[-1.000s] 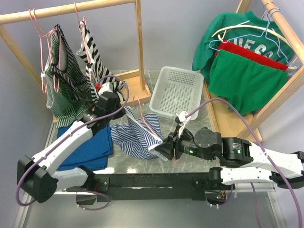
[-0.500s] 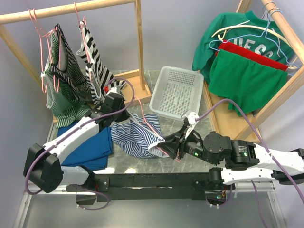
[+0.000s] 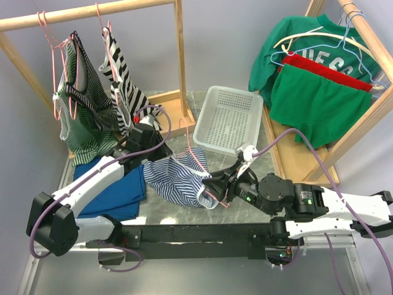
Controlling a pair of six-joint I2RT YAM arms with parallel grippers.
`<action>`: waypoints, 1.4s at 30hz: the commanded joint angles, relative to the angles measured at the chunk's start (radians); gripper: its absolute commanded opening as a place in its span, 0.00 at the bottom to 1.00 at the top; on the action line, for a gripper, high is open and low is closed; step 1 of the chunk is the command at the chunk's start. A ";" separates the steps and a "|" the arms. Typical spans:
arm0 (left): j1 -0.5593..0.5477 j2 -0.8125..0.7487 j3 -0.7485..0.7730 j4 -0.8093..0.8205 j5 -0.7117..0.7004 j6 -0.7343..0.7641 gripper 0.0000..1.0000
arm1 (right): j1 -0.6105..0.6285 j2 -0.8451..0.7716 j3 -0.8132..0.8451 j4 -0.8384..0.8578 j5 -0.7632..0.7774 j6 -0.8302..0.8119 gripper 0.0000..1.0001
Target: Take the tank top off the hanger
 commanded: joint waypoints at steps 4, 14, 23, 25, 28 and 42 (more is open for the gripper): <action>-0.029 -0.053 -0.046 0.003 0.032 -0.060 0.46 | 0.008 -0.045 0.014 0.114 0.094 -0.017 0.00; -0.034 -0.034 -0.043 -0.023 0.019 -0.057 0.63 | 0.028 -0.025 0.048 0.127 0.079 -0.050 0.00; -0.042 -0.120 -0.019 -0.054 -0.028 -0.040 0.92 | 0.030 -0.004 0.081 0.097 0.058 -0.062 0.00; -0.042 -0.180 -0.012 -0.050 -0.050 -0.037 1.00 | 0.031 -0.002 0.069 0.092 0.061 -0.048 0.00; -0.043 -0.255 0.001 -0.048 -0.074 -0.026 0.96 | 0.031 -0.004 0.051 0.092 0.067 -0.028 0.00; -0.088 -0.387 0.029 0.226 0.122 0.118 0.96 | 0.031 0.041 0.048 0.095 0.050 -0.019 0.00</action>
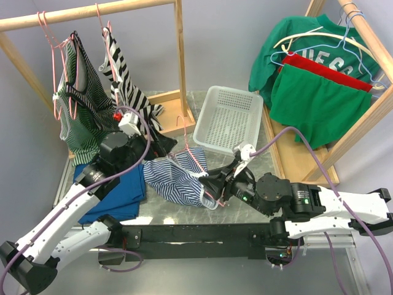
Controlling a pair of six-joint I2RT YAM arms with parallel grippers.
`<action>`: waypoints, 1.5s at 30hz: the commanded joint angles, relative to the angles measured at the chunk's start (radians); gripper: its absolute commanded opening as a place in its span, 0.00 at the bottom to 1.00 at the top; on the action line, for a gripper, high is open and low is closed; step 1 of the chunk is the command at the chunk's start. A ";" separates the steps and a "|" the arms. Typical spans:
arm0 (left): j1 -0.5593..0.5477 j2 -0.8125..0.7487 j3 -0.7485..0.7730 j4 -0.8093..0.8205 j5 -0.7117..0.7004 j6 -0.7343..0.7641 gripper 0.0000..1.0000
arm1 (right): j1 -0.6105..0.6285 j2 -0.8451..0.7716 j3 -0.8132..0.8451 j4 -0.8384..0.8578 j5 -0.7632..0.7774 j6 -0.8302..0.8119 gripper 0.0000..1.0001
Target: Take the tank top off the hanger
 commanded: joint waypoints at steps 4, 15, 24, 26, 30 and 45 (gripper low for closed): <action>-0.060 0.051 0.107 0.203 0.119 0.155 0.96 | 0.010 0.015 0.025 0.051 -0.010 0.012 0.00; -0.071 0.114 0.109 0.254 0.199 0.174 0.87 | 0.010 0.007 0.026 0.045 -0.013 0.016 0.00; -0.089 0.157 0.145 0.235 0.270 0.184 0.22 | 0.010 0.016 0.026 0.046 -0.008 0.015 0.00; -0.097 0.163 0.153 0.226 0.273 0.189 0.11 | 0.008 0.024 0.029 0.042 -0.007 0.016 0.00; -0.106 0.168 0.176 0.205 0.259 0.191 0.01 | 0.008 0.038 0.042 0.028 -0.001 0.018 0.00; -0.128 0.198 0.328 0.034 0.147 0.278 0.01 | 0.008 0.107 0.230 -0.331 0.185 0.170 0.71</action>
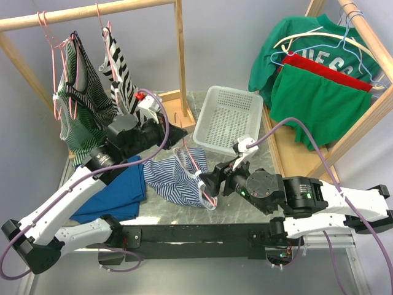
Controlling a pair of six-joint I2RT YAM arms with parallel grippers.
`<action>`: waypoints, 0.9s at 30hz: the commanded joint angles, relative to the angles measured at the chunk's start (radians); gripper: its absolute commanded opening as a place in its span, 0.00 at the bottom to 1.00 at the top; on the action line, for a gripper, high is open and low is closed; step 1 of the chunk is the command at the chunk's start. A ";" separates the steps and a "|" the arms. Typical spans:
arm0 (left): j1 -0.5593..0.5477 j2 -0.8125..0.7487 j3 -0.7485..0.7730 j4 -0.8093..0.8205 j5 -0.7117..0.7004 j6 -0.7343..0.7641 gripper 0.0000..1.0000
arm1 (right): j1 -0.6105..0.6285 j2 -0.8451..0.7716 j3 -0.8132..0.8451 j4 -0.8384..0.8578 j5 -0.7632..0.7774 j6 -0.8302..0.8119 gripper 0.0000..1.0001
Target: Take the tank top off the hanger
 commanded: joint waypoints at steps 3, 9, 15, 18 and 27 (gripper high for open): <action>-0.024 0.019 0.059 -0.029 -0.041 0.036 0.01 | 0.003 -0.008 0.058 -0.085 0.058 0.042 0.76; -0.124 0.063 0.113 -0.096 -0.214 0.068 0.01 | -0.001 0.104 0.223 -0.194 0.010 0.024 0.76; -0.230 0.124 0.161 -0.127 -0.403 0.076 0.01 | -0.040 0.314 0.432 -0.422 -0.033 0.088 0.73; -0.268 0.128 0.175 -0.141 -0.496 0.084 0.01 | -0.077 0.338 0.442 -0.493 -0.051 0.151 0.67; -0.281 0.071 0.147 -0.136 -0.530 0.078 0.01 | -0.137 0.256 0.343 -0.437 -0.139 0.154 0.52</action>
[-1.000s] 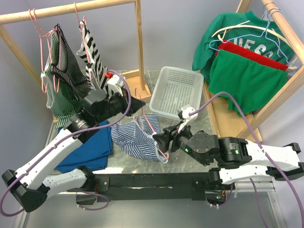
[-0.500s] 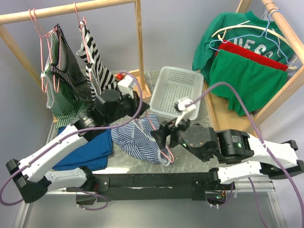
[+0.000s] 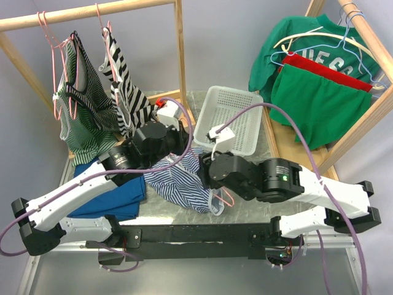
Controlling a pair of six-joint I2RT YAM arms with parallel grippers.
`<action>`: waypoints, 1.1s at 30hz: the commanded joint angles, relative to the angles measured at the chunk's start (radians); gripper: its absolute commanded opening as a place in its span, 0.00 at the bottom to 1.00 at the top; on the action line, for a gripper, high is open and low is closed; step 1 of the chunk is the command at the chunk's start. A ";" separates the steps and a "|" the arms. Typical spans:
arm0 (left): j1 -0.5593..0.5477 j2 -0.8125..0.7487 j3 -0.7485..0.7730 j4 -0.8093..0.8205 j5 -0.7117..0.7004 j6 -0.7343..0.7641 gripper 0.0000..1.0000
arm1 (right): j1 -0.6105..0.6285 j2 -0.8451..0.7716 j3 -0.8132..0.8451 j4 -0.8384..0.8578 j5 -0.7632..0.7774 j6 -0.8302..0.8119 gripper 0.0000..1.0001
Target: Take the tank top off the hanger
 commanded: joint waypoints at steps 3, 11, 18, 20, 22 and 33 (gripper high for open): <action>-0.006 -0.060 0.018 0.036 -0.023 0.015 0.01 | -0.043 -0.052 -0.034 0.010 -0.052 -0.009 0.52; -0.006 -0.074 -0.004 0.059 0.014 0.020 0.01 | -0.112 -0.082 -0.096 0.108 -0.172 -0.086 0.48; -0.006 -0.068 -0.012 0.070 0.035 0.026 0.01 | -0.131 -0.064 -0.108 0.148 -0.204 -0.116 0.18; -0.006 -0.066 -0.010 0.069 0.035 0.024 0.01 | -0.135 -0.049 -0.103 0.143 -0.207 -0.124 0.10; -0.006 -0.068 -0.009 0.069 0.030 0.026 0.01 | -0.134 -0.019 -0.090 0.125 -0.207 -0.130 0.03; -0.006 -0.104 -0.041 0.067 -0.042 -0.003 0.76 | -0.144 -0.071 -0.140 0.143 -0.103 -0.070 0.00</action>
